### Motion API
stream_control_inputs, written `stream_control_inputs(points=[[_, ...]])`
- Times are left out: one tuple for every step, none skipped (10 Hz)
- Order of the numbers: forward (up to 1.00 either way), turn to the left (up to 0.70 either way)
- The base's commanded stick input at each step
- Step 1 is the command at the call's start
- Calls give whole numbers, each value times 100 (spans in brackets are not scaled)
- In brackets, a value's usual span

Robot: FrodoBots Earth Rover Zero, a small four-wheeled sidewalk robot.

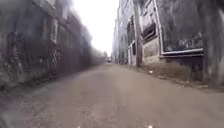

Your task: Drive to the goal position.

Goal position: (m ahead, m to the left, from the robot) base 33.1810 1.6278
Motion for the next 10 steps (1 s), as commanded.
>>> stream_control_inputs(points=[[100, 0], [100, 0], [100, 0], [100, 0], [100, 0], [100, 0], [100, 0], [100, 0], [100, 0], [100, 0]])
